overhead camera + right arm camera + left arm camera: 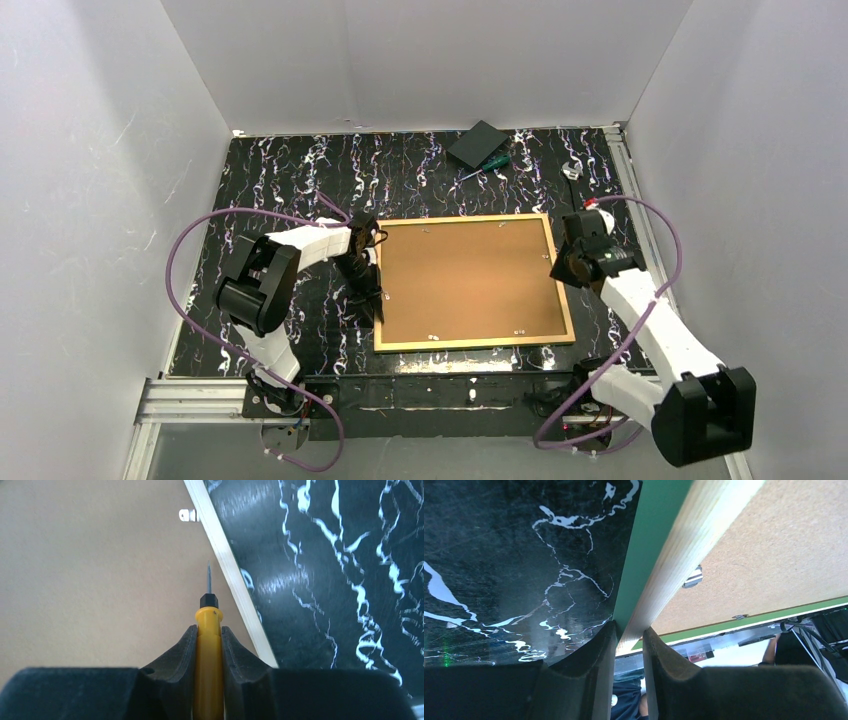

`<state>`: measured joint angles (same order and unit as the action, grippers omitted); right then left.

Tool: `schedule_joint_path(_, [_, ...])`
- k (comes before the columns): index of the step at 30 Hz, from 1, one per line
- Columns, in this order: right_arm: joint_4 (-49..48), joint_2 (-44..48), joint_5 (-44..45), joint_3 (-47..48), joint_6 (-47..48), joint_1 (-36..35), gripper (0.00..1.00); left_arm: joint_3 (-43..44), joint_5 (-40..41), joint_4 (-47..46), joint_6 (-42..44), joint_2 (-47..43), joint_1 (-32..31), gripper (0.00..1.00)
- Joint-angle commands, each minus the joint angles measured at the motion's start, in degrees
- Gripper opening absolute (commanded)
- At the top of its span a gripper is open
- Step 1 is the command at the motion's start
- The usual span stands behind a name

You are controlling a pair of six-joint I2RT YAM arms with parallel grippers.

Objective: Take the photo out of the frame

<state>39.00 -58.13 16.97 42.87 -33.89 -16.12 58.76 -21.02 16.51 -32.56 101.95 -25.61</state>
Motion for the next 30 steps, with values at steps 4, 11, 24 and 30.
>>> schedule_joint_path(4, [-5.9, -9.8, -3.2, 10.1, 10.9, 3.8, 0.01, -0.4, -0.2, 9.0, -0.1, 1.7, 0.6, 0.0])
schedule_joint_path(11, [-6.2, -18.0, -8.5, 17.0, 16.8, 5.8, 0.01, -0.4, -0.9, 8.5, -0.5, 2.0, 0.6, 0.0])
schedule_joint_path(24, [-0.5, -27.3, -8.1, 21.8, 18.2, 6.8, 0.01, 0.0, -1.6, 8.4, -0.8, 2.3, 0.6, 0.0])
schedule_joint_path(30, [2.3, -27.8, -6.3, 21.8, 17.7, 6.8, 0.01, 0.1, -1.6, 8.4, -1.5, 2.5, 0.6, 0.0])
